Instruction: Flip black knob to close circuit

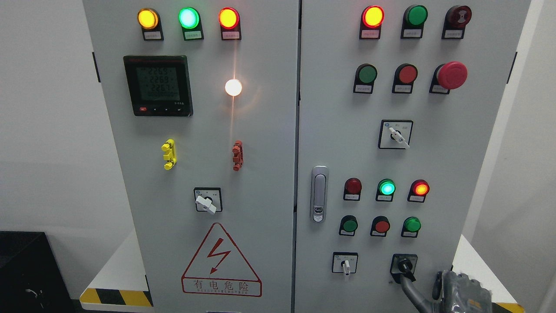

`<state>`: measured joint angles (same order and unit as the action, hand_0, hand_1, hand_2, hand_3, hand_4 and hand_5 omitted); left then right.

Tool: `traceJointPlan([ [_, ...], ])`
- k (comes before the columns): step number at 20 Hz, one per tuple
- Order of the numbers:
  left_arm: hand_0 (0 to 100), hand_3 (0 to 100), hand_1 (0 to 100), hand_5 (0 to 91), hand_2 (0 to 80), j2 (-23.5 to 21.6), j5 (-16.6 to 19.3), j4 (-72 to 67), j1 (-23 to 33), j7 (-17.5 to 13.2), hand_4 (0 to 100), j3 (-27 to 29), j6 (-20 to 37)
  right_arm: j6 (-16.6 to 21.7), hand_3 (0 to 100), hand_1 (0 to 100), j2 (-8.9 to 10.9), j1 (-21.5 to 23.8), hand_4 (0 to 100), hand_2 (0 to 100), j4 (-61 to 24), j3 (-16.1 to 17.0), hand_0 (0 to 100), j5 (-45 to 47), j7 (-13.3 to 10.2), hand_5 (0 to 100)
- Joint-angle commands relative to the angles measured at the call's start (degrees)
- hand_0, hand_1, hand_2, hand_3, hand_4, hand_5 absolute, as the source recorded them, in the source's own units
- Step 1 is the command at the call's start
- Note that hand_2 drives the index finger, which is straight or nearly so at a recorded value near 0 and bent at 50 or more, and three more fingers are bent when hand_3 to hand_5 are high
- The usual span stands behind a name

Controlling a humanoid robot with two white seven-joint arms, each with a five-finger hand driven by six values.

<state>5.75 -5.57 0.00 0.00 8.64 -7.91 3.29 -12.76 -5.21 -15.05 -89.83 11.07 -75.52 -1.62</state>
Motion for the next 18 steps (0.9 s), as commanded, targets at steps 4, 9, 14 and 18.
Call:
traceJointPlan([
  [4,12,0,56,0.0,0.0,0.05,-0.05,1.67,1.32,-0.03,0,0.0,-0.03,-0.07,99,3,0.37,-0.6,89,83,-0.34,1.15,0,0.37,0.22,93],
  [9,12,0,56,0.0,0.0,0.05,0.03,1.76,1.32,-0.03,0,0.0,-0.03,0.01,99,3,0.46,-0.51,89,83,-0.43,1.15,0,0.55,0.13,93],
  [14,12,0,56,0.0,0.0,0.05,-0.05,1.76,1.32,-0.03,0,0.0,-0.03,0.1,99,3,0.55,-0.25,89,83,-1.04,0.98,0,0.73,0.04,93],
  [18,12,0,56,0.0,0.0,-0.04,0.03,1.75,1.32,-0.03,0,0.0,-0.03,0.19,99,3,0.64,-0.07,89,83,-1.13,0.54,0,0.81,-0.04,93],
])
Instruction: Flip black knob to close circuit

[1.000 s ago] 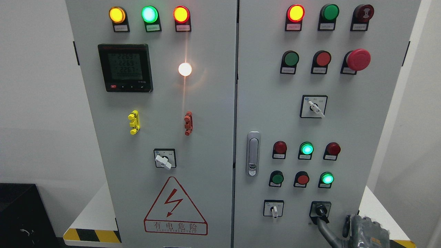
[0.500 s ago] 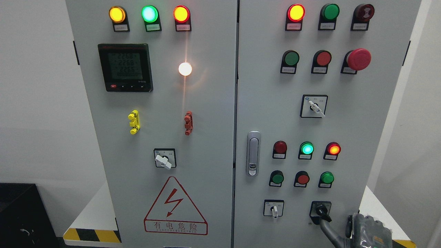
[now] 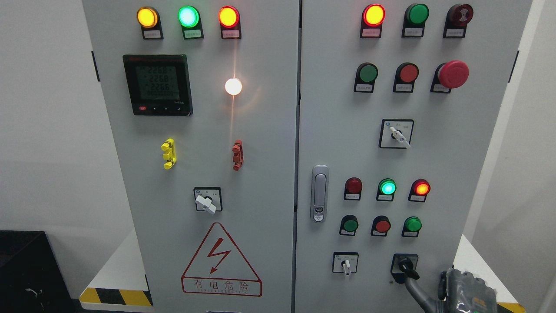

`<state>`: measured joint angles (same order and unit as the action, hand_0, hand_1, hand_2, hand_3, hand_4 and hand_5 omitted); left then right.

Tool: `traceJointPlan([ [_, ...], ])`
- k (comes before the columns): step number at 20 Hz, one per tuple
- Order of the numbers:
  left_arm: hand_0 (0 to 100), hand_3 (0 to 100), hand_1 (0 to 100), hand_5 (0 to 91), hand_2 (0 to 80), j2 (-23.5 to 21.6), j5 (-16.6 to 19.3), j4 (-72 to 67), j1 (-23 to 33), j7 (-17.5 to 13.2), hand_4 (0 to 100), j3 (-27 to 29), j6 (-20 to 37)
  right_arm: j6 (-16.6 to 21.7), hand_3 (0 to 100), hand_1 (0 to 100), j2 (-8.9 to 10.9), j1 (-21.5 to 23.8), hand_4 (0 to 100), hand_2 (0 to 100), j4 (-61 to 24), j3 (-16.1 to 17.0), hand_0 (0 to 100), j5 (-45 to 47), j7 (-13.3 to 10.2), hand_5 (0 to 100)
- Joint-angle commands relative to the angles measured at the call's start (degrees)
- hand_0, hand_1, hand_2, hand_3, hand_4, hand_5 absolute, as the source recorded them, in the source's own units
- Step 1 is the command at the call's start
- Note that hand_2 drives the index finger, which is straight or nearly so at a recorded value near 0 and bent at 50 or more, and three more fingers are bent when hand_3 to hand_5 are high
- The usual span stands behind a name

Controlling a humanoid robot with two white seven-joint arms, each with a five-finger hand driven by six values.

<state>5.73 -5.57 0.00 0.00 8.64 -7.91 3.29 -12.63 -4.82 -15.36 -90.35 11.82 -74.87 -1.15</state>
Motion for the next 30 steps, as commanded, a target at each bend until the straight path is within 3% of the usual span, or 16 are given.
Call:
traceJointPlan([
  [1,12,0,56,0.0,0.0,-0.02,-0.06,1.76,1.32,-0.03,0,0.0,-0.04,0.06,99,3,0.25,0.24,89,83,-0.62,-0.3,0,0.25,-0.52,93],
  [22,12,0,56,0.0,0.0,-0.02,-0.06,1.76,1.32,-0.03,0,0.0,-0.04,2.25,100,4,0.43,3.23,89,83,-2.11,-6.98,0,0.78,-0.43,93],
  [30,12,0,56,0.0,0.0,-0.02,-0.06,1.76,1.32,-0.03,0,0.0,-0.04,4.1,98,5,-0.19,7.09,88,79,-7.46,-7.07,0,3.59,-0.79,93],
])
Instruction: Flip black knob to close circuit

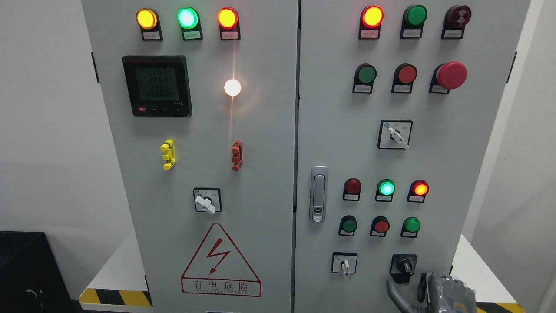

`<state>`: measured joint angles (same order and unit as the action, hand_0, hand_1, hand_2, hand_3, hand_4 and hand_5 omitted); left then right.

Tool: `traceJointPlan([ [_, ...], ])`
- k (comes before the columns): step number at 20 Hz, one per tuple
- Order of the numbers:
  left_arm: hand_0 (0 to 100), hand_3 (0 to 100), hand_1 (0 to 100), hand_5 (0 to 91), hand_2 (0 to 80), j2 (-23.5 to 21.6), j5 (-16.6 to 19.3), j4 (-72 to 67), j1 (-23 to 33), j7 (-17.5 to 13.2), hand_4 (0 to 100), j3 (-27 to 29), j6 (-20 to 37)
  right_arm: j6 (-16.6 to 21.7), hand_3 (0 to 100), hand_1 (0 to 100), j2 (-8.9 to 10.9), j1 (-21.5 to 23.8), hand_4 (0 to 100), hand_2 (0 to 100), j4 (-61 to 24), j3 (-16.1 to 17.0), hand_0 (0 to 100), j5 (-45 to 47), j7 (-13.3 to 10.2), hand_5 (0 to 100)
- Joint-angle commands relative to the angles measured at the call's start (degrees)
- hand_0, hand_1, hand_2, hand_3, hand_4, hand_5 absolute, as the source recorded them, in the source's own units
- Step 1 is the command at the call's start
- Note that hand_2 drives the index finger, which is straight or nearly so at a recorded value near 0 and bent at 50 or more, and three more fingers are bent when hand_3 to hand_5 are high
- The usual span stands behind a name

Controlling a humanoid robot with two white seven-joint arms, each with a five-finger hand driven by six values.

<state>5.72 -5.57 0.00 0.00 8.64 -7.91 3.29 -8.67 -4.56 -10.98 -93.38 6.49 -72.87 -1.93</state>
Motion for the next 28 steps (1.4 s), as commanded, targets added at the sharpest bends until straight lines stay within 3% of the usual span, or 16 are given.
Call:
traceJointPlan([
  [1,12,0,56,0.0,0.0,-0.01,-0.06,1.67,1.32,-0.03,0,0.0,-0.04,0.06,97,5,-0.45,3.59,88,79,-5.49,-1.75,0,1.59,-0.01,93],
  [7,12,0,56,0.0,0.0,0.08,0.03,1.76,1.32,-0.03,0,0.0,-0.04,-0.03,97,6,-0.8,8.43,86,75,-11.29,-1.75,0,4.65,-0.01,92],
  [9,12,0,56,0.0,0.0,0.08,-0.06,1.76,1.32,-0.03,0,0.0,-0.04,0.14,96,7,-1.24,9.84,84,72,-13.31,-1.92,0,8.07,-0.01,90],
  [11,12,0,56,0.0,0.0,-0.01,0.03,1.76,1.32,-0.03,0,0.0,-0.04,0.06,91,8,-1.42,11.33,81,63,-15.25,-2.88,0,13.69,-0.01,82],
  [13,12,0,56,0.0,0.0,-0.01,0.03,1.76,1.32,-0.03,0,0.0,-0.04,0.14,79,11,-1.94,12.74,73,48,-17.01,-3.15,0,19.4,-0.18,71],
  [14,12,0,56,0.0,0.0,0.08,-0.06,1.67,1.32,-0.03,0,0.0,-0.04,0.14,77,11,-2.29,13.35,72,46,-18.06,-3.15,0,22.04,-0.36,70],
  [16,12,0,56,0.0,0.0,0.08,0.03,1.76,1.32,-0.03,0,0.0,-0.04,0.32,61,11,-2.65,14.76,59,33,-19.47,-3.15,0,27.4,-1.41,58],
  [20,12,0,56,0.0,0.0,0.08,0.03,1.76,1.32,-0.03,0,0.0,-0.04,0.75,46,11,-2.56,16.96,45,24,-21.75,-3.24,0,40.04,-2.2,45],
  [22,12,0,56,0.0,0.0,-0.01,0.03,1.76,1.32,-0.03,0,0.0,-0.04,4.69,37,9,-2.65,17.92,35,18,-21.94,-3.24,0,50.57,-2.38,36],
  [24,12,0,56,0.0,0.0,0.08,-0.06,1.67,1.32,-0.03,0,0.0,-0.04,8.13,33,8,-2.56,18.8,31,16,-21.94,-3.24,0,59.03,-3.25,32],
  [25,12,0,56,0.0,0.0,-0.01,-0.06,1.76,1.32,-0.03,0,0.0,-0.04,8.84,30,7,-2.56,19.07,28,13,-21.94,-3.24,0,61.59,-3.35,25],
  [27,12,0,56,0.0,0.0,0.08,-0.06,1.67,1.23,-0.03,0,0.0,-0.04,9.89,27,5,-2.56,19.86,24,11,-21.94,-3.24,0,65.55,-2.74,22],
  [28,12,0,56,0.0,0.0,0.08,0.03,1.76,1.32,-0.03,0,0.0,-0.04,9.99,22,1,-2.56,20.21,17,7,-21.94,-3.24,0,67.57,-2.12,13],
])
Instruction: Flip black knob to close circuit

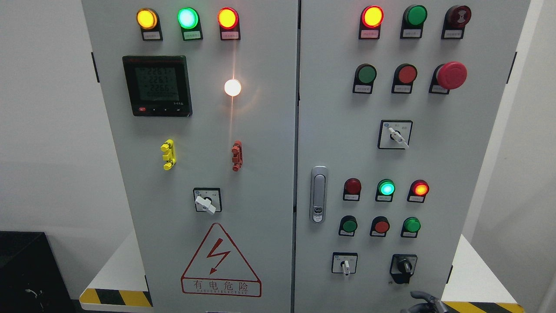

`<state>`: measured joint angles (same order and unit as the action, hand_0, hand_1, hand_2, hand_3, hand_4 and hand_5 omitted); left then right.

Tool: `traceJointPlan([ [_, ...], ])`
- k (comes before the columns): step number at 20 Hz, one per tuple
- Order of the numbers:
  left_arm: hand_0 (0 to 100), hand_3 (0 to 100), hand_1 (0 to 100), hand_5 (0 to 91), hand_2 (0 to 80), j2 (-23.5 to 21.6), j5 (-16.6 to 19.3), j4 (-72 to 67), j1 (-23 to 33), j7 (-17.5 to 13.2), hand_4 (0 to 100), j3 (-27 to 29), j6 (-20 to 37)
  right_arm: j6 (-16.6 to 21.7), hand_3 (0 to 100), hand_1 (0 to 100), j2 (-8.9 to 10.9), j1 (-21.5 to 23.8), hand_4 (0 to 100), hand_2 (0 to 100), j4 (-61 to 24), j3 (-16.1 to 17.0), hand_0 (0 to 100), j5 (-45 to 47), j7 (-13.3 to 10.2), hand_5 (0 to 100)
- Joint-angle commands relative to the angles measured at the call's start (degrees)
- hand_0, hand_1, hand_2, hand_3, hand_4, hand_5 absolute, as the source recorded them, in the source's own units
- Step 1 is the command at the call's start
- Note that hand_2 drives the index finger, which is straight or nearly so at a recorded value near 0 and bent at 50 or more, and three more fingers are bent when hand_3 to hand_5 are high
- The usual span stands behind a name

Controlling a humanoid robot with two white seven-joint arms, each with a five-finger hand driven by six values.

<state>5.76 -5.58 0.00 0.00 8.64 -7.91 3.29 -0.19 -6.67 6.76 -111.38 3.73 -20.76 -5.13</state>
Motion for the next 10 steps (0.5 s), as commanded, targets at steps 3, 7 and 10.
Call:
traceJointPlan([
  [3,12,0,56,0.0,0.0,0.04,-0.04,1.67,1.32,-0.03,0,0.0,-0.03,1.51,13,0,-0.37,3.61,5,0,-3.76,-0.48,0,20.05,4.16,0],
  [7,12,0,56,0.0,0.0,0.04,0.04,1.76,1.32,-0.03,0,0.0,-0.03,1.59,6,0,-0.37,4.05,0,0,-3.41,-0.39,0,24.79,4.78,0],
  [10,12,0,56,0.0,0.0,-0.05,-0.04,1.76,1.32,-0.03,0,0.0,-0.03,1.77,3,0,-0.37,4.58,0,0,-3.32,-0.39,0,25.59,6.18,0],
])
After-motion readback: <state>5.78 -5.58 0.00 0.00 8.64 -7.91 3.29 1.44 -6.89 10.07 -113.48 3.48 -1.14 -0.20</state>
